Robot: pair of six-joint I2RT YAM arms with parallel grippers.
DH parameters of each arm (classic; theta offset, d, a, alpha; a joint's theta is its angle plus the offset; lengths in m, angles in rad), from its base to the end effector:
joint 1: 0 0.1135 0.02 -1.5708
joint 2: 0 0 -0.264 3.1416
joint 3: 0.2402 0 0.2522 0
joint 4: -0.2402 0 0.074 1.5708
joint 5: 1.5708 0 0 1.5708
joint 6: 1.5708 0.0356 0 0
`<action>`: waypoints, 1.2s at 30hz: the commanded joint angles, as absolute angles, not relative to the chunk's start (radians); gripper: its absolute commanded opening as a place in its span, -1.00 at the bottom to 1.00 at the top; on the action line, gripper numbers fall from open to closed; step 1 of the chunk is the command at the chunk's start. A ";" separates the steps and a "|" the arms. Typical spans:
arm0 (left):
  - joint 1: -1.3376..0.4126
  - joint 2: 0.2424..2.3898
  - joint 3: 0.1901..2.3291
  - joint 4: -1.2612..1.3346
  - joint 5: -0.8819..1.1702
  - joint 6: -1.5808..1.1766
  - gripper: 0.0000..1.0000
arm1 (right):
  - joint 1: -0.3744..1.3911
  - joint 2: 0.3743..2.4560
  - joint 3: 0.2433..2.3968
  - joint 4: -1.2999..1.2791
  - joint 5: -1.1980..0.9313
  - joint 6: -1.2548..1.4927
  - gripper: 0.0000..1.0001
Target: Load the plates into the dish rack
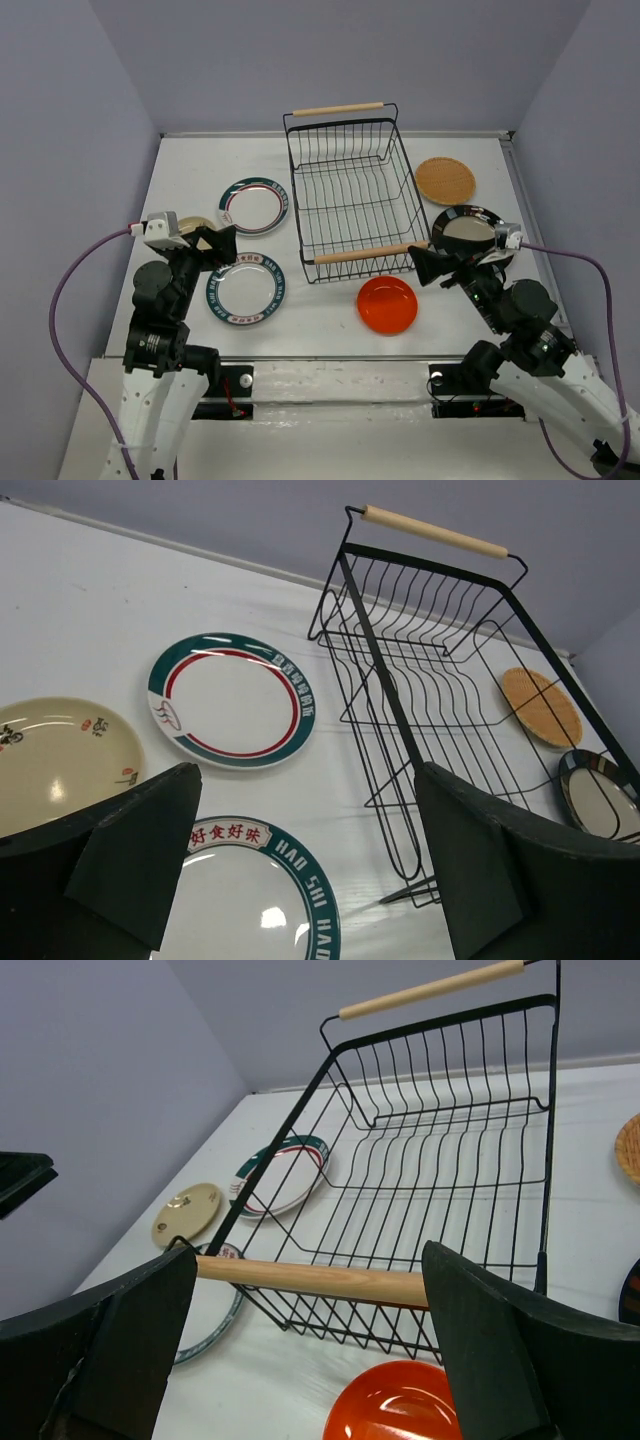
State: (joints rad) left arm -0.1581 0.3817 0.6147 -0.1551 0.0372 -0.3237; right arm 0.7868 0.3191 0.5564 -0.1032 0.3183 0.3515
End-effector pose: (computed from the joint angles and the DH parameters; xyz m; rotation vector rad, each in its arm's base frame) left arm 0.1072 -0.0184 0.3353 -0.0944 1.5040 -0.4158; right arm 0.0786 0.0631 0.3266 -0.0534 1.4809 0.7015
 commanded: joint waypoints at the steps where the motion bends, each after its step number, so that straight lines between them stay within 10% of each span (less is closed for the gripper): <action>1: -0.150 0.403 0.621 -0.144 -0.046 -0.334 0.98 | 0.788 0.293 0.554 -0.058 0.353 0.360 0.99; 23: -0.117 1.236 0.933 -0.054 -0.132 -0.411 0.97 | 0.788 0.302 0.537 -0.064 0.351 0.379 0.96; 36: -0.023 1.724 1.230 -0.054 -0.204 -0.284 0.33 | 0.788 0.285 0.552 -0.101 0.316 0.399 0.96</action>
